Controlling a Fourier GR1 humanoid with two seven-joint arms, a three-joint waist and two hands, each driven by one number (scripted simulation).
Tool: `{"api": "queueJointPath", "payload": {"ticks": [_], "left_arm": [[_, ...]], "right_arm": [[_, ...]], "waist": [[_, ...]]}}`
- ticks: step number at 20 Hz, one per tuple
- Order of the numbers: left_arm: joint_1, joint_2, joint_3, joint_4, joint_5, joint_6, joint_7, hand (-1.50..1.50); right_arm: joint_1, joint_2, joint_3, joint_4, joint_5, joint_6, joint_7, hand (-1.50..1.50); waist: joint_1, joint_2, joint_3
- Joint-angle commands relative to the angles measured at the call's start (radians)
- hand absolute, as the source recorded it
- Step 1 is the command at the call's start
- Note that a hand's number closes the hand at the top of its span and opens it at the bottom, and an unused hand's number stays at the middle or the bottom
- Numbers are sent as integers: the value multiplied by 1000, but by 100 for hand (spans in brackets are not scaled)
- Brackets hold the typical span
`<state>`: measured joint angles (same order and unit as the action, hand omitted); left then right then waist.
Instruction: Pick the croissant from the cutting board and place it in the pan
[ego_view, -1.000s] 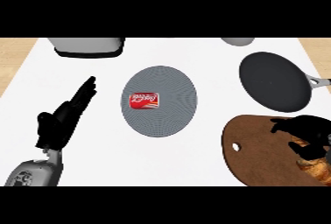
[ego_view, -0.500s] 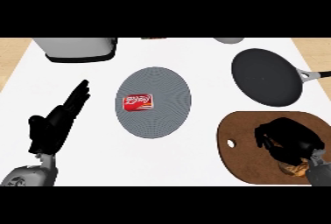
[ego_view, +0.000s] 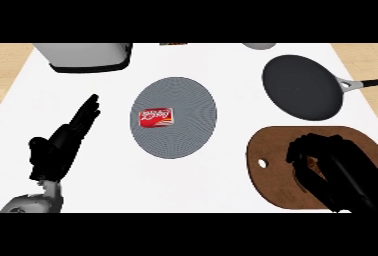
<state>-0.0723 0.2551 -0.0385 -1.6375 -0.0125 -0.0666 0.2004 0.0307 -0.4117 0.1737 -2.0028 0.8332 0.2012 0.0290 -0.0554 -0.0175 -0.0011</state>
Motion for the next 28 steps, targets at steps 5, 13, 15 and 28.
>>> {"api": "queueJointPath", "payload": {"ticks": [5, 13, 15, 28], "left_arm": [[-41, -32, -21, 25, -21, -15, -14, 0], [-73, -59, -29, 42, -50, -4, 12, 0], [-100, -78, -30, 70, -57, -7, 15, 0], [-123, -30, 33, 85, -14, -90, -7, 0]], "right_arm": [[147, 108, -66, -262, -34, -56, 107, 150], [-82, 149, -296, 135, -235, -130, -15, 150], [-134, 138, -296, 217, -214, -128, -39, 150], [-565, 17, -477, 1032, -151, -403, -378, 150]], "waist": [[46, 16, 1], [60, 21, 2], [58, 19, 1], [77, 27, 2]]}}
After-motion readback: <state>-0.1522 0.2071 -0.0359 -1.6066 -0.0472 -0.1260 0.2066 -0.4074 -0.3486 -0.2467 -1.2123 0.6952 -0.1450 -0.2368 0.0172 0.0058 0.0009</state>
